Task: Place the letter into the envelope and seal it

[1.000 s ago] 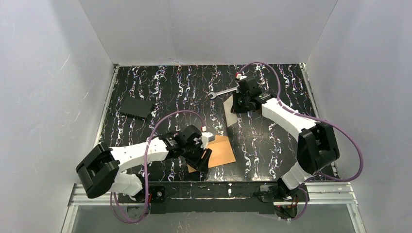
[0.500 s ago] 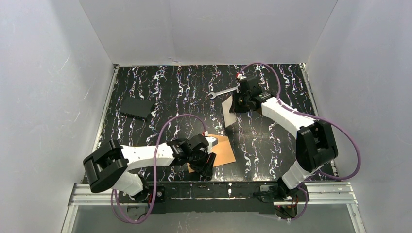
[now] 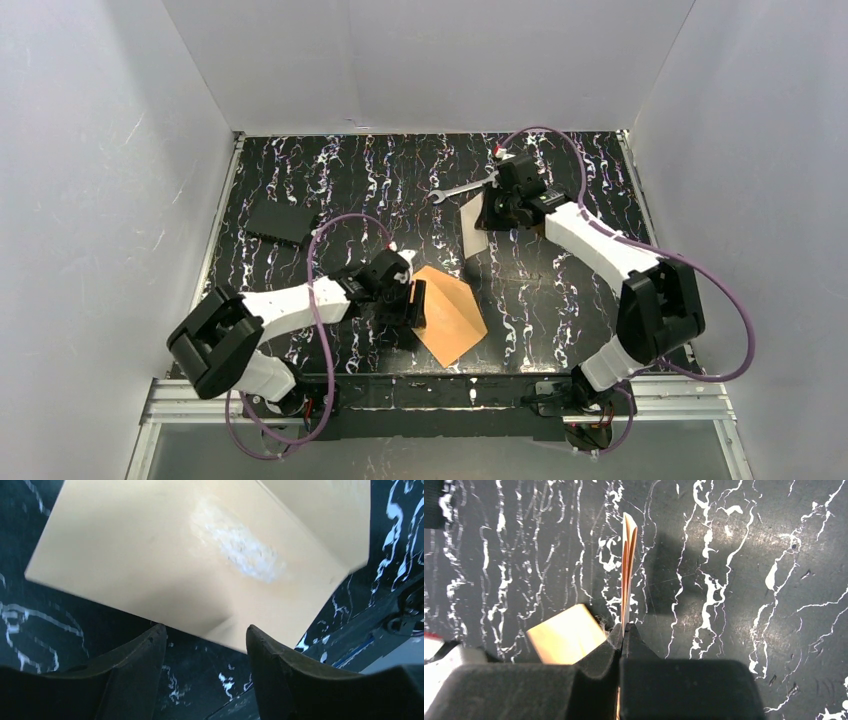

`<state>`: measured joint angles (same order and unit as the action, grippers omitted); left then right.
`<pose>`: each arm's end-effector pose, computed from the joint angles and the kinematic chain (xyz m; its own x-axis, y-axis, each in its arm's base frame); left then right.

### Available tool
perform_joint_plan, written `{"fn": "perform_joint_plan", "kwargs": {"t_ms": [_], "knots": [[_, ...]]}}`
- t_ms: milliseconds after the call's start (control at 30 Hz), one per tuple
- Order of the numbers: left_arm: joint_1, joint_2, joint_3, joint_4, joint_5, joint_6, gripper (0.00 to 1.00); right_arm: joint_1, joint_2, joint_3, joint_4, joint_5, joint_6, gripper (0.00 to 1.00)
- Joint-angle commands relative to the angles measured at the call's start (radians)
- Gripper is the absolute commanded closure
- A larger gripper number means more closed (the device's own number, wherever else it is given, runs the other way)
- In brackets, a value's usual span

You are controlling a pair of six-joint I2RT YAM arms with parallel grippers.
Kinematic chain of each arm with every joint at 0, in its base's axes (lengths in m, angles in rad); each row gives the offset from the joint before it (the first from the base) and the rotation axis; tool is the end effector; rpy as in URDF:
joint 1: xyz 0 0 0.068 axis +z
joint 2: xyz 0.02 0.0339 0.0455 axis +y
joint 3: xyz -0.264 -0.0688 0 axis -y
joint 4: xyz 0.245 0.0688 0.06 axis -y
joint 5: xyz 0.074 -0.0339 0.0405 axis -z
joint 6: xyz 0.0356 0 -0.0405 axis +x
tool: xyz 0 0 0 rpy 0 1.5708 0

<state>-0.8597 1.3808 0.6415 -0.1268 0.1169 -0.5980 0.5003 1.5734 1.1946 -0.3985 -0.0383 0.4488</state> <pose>0.1681 -0.2016 0.1687 -0.8623 0.1443 -0.4854 0.3827 0.8134 -0.4381 0.3052 0.1684 0.2658 -0.7728 0.0716 -0.6306 -0.1864 0.9241 0.3335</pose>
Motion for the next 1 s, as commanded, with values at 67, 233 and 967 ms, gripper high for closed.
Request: {"fn": "perform_joint_plan", "kwargs": {"t_ms": [67, 233, 967], "knots": [[0.051, 0.221, 0.129, -0.038, 0.069, 0.091, 0.42, 0.001, -0.161, -0.052, 0.034, -0.013, 0.042, 0.99], [0.06, 0.269, 0.204, -0.11, 0.045, 0.086, 0.43, 0.001, -0.262, -0.178, 0.103, -0.228, 0.0, 0.99], [0.061, 0.086, -0.05, -0.043, 0.252, -0.07, 0.64, 0.006, -0.52, -0.524, -0.263, -0.352, 0.224, 0.99]]}}
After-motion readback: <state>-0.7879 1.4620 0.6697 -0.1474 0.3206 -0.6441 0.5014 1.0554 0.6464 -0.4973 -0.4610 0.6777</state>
